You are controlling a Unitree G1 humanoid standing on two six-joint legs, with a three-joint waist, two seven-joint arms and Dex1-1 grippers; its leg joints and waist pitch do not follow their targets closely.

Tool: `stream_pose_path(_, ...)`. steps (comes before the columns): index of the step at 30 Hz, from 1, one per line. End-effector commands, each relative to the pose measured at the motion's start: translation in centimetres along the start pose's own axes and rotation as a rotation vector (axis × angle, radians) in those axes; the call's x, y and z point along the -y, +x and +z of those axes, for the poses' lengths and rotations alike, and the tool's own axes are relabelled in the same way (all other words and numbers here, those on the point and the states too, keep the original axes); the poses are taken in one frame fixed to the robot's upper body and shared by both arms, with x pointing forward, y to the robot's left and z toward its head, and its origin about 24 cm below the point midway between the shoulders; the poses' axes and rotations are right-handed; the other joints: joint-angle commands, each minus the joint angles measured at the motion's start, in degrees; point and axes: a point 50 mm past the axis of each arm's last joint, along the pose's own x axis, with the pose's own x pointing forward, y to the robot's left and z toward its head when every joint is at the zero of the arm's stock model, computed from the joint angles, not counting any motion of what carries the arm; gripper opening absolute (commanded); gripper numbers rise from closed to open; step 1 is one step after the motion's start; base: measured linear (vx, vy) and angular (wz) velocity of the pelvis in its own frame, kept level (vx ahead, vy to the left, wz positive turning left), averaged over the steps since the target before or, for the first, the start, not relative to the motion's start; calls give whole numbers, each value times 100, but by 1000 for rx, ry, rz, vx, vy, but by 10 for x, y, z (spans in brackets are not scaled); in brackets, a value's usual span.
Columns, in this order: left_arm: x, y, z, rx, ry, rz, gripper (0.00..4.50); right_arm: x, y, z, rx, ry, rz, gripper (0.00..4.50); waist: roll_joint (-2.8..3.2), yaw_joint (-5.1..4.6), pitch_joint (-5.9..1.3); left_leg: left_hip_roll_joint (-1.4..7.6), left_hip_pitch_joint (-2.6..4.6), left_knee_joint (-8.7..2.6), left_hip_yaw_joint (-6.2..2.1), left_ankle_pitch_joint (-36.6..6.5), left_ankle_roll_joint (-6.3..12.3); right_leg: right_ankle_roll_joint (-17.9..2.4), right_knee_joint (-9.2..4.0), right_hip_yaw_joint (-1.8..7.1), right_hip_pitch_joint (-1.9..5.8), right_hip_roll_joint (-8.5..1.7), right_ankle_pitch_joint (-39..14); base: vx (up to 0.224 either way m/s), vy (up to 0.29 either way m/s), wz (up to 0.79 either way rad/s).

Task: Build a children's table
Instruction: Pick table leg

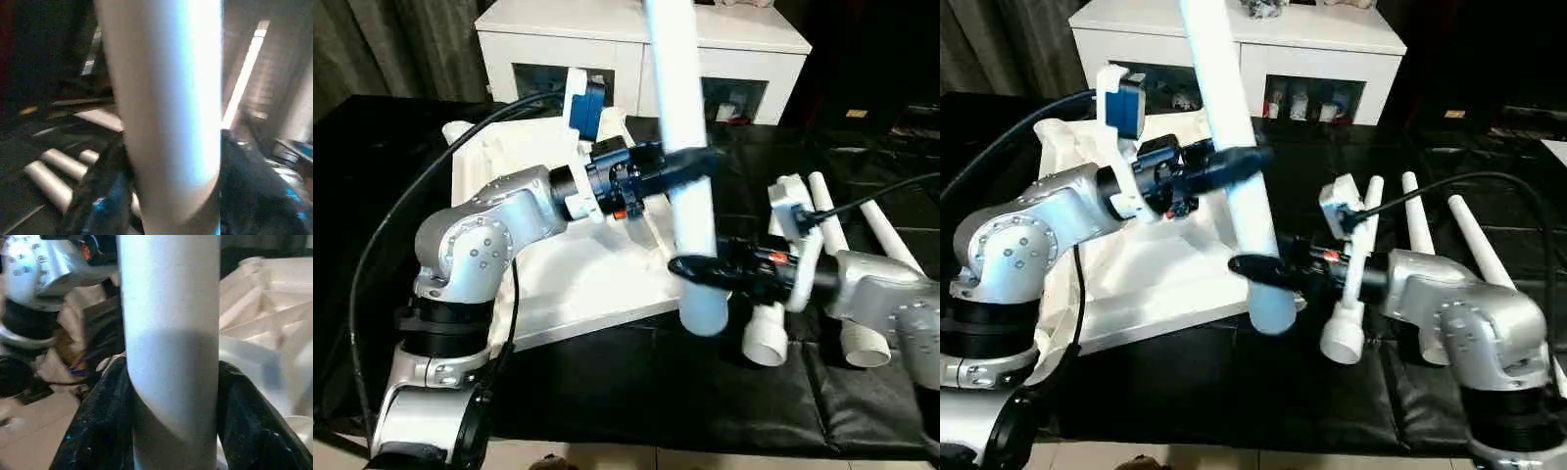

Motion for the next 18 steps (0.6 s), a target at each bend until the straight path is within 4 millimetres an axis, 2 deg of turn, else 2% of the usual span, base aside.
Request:
stream_pose_path(1,1,4,8,1,32,30,287,8,0,4,12,-37,-85,194,-22,-8,-426,361,61,-413,-109,-271,13,-1461,-364,266,291,-399,-295,0,0,0)
stream_pose_path(5,-10,6,7,-21,42,199,309,16,8,7,20,-121,-201,189,-18,-23,-426,369,66,-415,-113,-258,-54,-1437,-355,264,289,-395,-233,0,0,0)
stream_pose_path(6,-12,7,6,-24,41,227,333,16,10,7,16,-138,-215,187,-21,-22,-424,361,66,-412,-109,-273,-73,-1427,-363,266,290,-389,-239,0,0,0)
stream_pose_path(8,-23,9,1,-15,4,385,342,18,20,5,4,-210,-274,187,-30,-28,-422,366,52,-406,-109,-271,-79,-1408,-362,274,301,-391,-178,0,0,0)
stream_pose_path(10,-27,10,-4,-19,-25,450,355,21,27,6,20,-238,-337,186,-36,-28,-431,342,49,-404,-114,-239,-31,-1370,-370,272,315,-386,-182,0,0,0)
stream_pose_path(13,-28,11,-8,0,-71,473,375,20,36,5,14,-281,-348,186,-30,-28,-439,350,49,-402,-118,-182,-21,-1406,-352,272,305,-383,-47,0,0,0)
stream_pose_path(14,-28,11,-8,2,-73,473,375,19,36,5,13,-283,-347,186,-34,-30,-436,352,48,-404,-117,-180,-8,-1415,-352,271,305,-380,-20,0,0,0)
stream_pose_path(15,-28,12,-10,11,-95,488,330,19,40,4,14,-296,-358,186,-27,-26,-436,357,52,-404,-117,-184,12,-1427,-345,272,305,-382,32,0,0,0)
stream_pose_path(17,-29,12,-10,15,-111,509,338,21,43,5,20,-311,-385,186,-29,-32,-434,349,50,-402,-112,-203,51,-1438,-351,271,301,-379,39,0,0,0)
stream_pose_path(18,-29,13,-11,22,-128,529,316,22,45,5,26,-318,-402,186,-31,-38,-426,351,47,-405,-110,-234,46,-1448,-355,274,298,-383,1,0,0,0)
